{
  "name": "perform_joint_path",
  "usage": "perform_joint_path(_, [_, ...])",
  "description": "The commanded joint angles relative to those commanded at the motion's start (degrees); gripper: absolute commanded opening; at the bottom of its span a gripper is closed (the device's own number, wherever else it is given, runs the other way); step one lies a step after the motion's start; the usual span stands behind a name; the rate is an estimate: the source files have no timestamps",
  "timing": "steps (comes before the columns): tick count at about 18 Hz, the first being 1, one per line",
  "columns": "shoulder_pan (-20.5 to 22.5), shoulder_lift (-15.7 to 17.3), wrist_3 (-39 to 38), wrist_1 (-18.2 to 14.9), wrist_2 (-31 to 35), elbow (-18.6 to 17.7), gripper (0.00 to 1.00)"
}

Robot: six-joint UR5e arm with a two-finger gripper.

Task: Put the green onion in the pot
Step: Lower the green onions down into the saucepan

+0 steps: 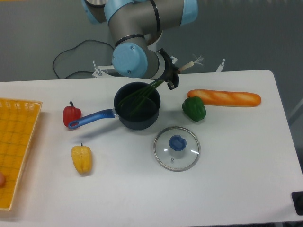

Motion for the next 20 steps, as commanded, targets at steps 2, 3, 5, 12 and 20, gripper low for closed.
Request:
perform_joint_path(2, [-0.1, -0.1, -0.1, 0.0, 0.0, 0.0, 0.16])
perform_joint_path(3, [-0.1, -0.3, -0.1, 0.0, -0.1, 0.0, 0.16])
perform_joint_path(5, [-0.1, -0.4, -0.2, 0.1, -0.1, 0.0, 0.16])
perform_joint_path(12, [-1.2, -1.1, -1.7, 0.7, -0.2, 0.1, 0.16])
perform_joint_path(20, [-2.3, -1.9, -2.9, 0.7, -0.2, -0.1, 0.19])
